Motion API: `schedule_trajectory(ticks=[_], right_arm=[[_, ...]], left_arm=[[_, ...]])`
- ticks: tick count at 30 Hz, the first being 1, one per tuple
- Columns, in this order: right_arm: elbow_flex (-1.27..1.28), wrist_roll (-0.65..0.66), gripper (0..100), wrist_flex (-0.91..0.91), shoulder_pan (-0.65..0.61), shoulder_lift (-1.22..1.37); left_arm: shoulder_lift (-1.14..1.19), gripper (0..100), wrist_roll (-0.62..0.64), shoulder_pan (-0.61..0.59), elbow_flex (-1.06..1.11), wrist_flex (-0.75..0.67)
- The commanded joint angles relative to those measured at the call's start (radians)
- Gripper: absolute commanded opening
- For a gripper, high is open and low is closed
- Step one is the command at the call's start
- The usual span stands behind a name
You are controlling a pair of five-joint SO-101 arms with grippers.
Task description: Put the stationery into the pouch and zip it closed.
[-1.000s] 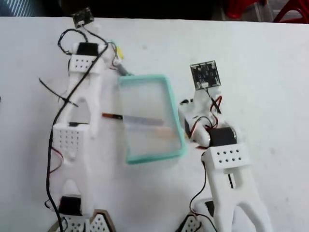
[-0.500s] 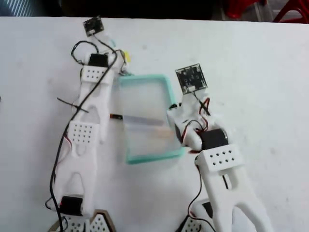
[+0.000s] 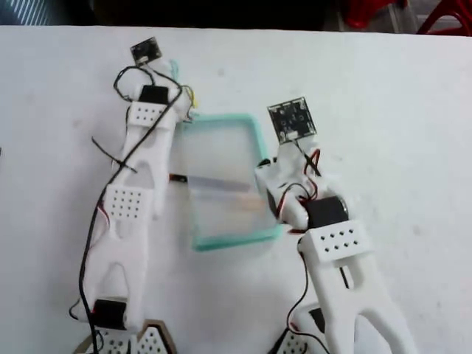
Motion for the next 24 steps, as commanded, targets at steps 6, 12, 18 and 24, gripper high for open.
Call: schedule_trajectory(ticks=[6,12,18,24], right_arm=[[-0.009,-0.008,4.9,0.024,-0.007,0.001],[-0.009,-0.008,4.9,0.022,-0.005,0.001],[-0.009,-0.008,4.9,0.018,-0.004,0.001],[-0.009,-0.008,4.9,0.018,-0.002,0.001]], left_arm=[[-0.019,3,-0.002,-0.016,0.000,0.018],[-0.033,2,-0.040,-0.015,-0.014,0.015],[-0.105,2,-0.193,0.027,-0.262,0.097],[-0.248,2,-0.370,0.113,-0.295,0.115]])
